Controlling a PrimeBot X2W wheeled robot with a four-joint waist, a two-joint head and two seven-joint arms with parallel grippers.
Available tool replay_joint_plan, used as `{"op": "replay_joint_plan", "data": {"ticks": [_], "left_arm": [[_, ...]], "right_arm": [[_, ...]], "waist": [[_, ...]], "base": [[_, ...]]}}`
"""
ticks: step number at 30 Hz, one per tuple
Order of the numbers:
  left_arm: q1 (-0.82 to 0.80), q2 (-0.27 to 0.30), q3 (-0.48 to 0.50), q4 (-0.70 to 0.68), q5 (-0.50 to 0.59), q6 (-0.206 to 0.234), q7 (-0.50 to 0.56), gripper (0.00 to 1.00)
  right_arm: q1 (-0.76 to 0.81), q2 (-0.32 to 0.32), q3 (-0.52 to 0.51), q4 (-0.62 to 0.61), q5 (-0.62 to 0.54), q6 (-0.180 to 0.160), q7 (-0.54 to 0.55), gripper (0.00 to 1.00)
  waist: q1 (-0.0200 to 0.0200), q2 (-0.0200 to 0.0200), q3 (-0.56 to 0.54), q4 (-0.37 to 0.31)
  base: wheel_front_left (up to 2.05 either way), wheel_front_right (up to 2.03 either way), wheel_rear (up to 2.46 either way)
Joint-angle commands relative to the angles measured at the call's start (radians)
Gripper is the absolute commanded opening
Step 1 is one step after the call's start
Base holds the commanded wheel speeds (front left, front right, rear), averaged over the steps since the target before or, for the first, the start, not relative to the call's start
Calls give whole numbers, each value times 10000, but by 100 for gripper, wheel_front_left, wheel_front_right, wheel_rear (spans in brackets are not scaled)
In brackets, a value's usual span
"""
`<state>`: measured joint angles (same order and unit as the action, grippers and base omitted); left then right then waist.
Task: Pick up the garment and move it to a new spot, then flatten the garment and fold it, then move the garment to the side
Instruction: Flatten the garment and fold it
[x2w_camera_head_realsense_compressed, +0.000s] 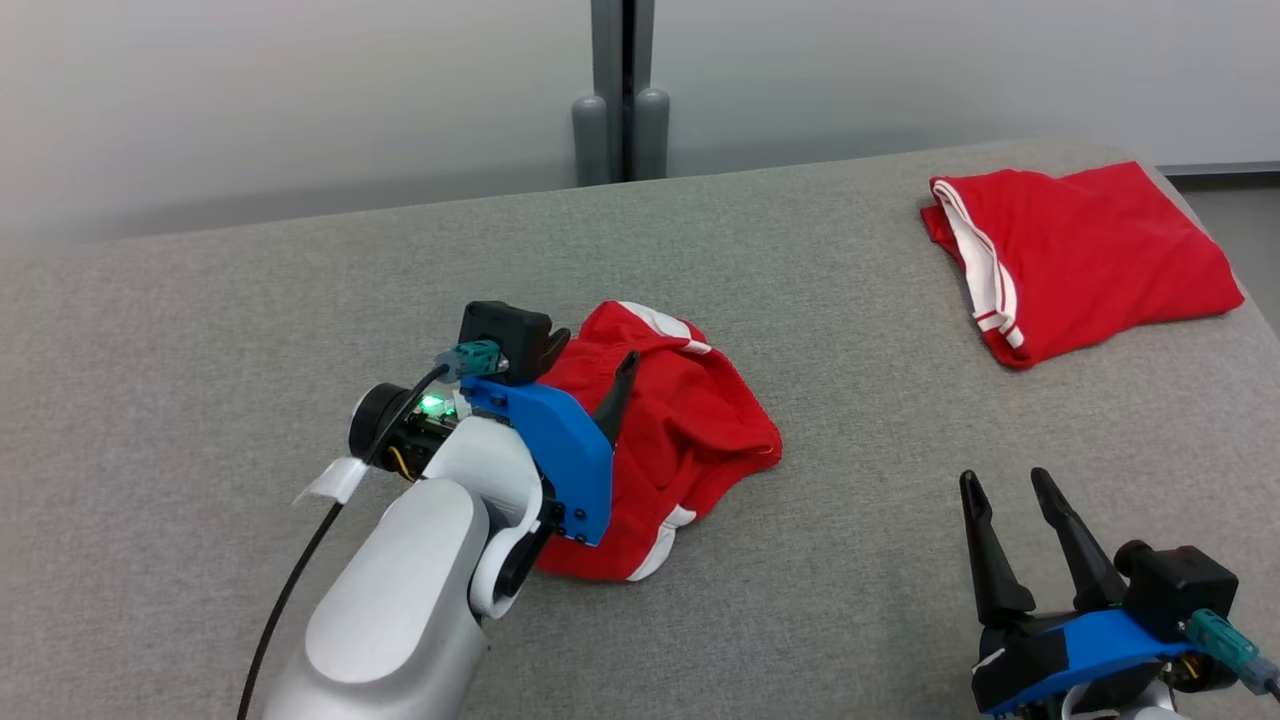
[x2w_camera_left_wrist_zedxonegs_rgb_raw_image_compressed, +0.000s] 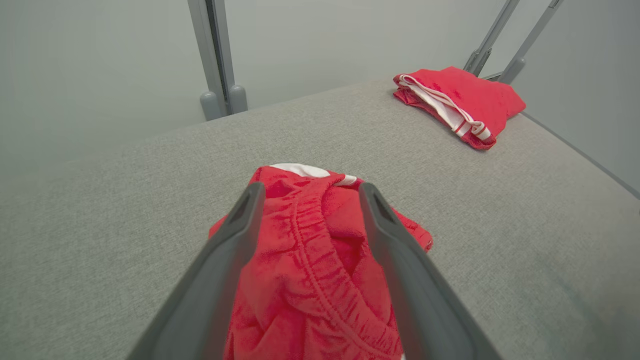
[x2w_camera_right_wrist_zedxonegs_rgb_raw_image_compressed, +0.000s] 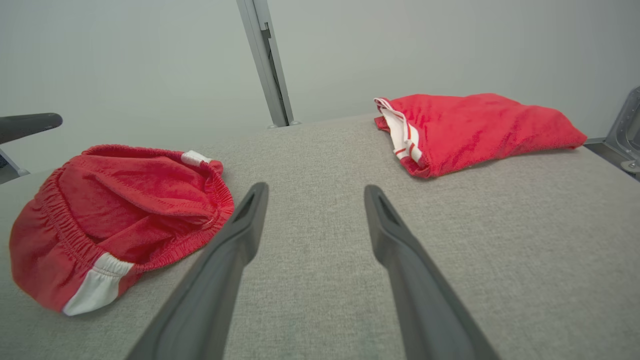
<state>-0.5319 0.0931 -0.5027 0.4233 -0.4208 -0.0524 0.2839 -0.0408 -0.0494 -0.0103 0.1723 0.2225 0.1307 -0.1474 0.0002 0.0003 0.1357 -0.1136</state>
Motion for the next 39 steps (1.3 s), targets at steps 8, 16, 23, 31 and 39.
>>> {"op": "replay_joint_plan", "data": {"ticks": [8, 16, 23, 31, 39], "left_arm": [[-584, 75, -224, 730, 358, 701, 1076, 100], [-883, 194, -544, 1388, 698, 1061, 1640, 100], [-1368, 364, -631, 2432, 979, 1495, 2204, 53], [-1829, 246, -397, 2570, 903, 1441, 442, 0], [-2829, -282, -724, 1581, 774, 336, -3647, 0]], "right_arm": [[-251, -21, 152, 187, 210, 1, -142, 100], [-369, -21, 273, 339, 307, 1, -238, 100], [-517, -22, 396, 388, 422, 1, -339, 100], [-590, -21, 353, 512, 589, 1, -500, 100], [-635, -21, 275, 613, 531, 1, -496, 100]], "waist": [[-2, -3, 126, -480], [-2, -3, 182, -634], [-2, -3, 321, -824], [-2, -3, 504, -922], [-2, -3, 356, -730]], "base": [[0, 0, 0], [0, 0, 0], [0, 0, 0], [0, 0, 0], [0, 0, 0]]}}
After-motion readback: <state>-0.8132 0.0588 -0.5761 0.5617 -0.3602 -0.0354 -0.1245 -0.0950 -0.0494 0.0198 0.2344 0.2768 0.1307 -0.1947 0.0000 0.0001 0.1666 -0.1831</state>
